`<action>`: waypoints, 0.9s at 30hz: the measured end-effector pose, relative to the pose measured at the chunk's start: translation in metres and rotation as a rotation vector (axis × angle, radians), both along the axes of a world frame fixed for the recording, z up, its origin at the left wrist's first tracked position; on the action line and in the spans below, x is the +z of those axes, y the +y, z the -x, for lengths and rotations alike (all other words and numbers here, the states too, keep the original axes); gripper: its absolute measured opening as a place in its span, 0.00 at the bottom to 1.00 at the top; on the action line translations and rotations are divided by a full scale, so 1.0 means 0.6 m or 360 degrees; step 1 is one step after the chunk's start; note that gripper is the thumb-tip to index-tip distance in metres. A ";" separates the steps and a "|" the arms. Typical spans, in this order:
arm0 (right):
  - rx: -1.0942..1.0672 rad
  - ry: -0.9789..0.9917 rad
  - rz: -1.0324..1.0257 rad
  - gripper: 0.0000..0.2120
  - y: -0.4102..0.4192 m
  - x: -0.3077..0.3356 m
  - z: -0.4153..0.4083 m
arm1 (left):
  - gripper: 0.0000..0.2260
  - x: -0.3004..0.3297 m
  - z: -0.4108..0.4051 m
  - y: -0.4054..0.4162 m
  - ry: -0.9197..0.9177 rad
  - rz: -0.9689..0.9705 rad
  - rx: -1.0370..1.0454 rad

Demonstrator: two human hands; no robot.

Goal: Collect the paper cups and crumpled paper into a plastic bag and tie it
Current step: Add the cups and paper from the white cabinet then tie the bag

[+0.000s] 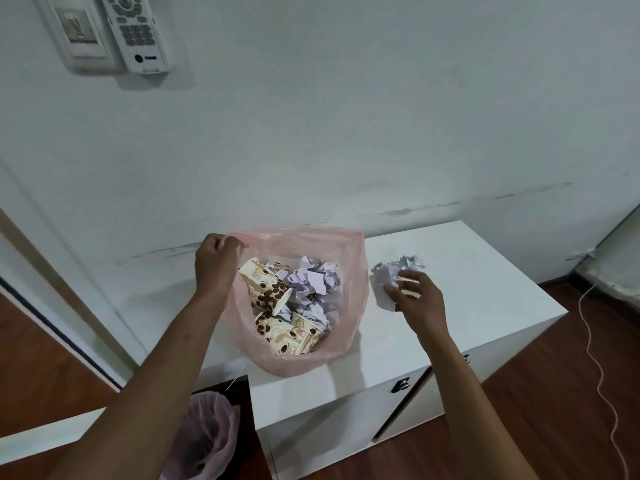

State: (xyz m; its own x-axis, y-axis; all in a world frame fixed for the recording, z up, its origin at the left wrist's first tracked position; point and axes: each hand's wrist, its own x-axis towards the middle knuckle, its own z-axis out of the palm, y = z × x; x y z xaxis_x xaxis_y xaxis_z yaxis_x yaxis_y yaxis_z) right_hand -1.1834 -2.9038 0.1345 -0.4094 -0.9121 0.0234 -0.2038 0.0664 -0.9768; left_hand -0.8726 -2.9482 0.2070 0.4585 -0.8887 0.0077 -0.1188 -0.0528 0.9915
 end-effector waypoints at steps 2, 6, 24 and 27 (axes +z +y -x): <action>0.0071 -0.0051 0.0101 0.16 -0.002 0.036 -0.025 | 0.09 0.001 0.000 0.001 -0.0008 0.0004 -0.0003; 0.0355 0.0221 0.0179 0.16 -0.018 0.074 -0.100 | 0.09 0.000 -0.002 -0.002 0.0008 0.0016 -0.0010; 0.0751 0.1120 -0.0069 0.14 -0.035 0.093 -0.129 | 0.08 -0.013 -0.016 -0.024 0.0055 -0.0001 0.0031; 0.0412 0.1026 0.0079 0.12 -0.057 0.086 -0.104 | 0.07 -0.016 -0.007 -0.028 0.0040 -0.0002 0.0043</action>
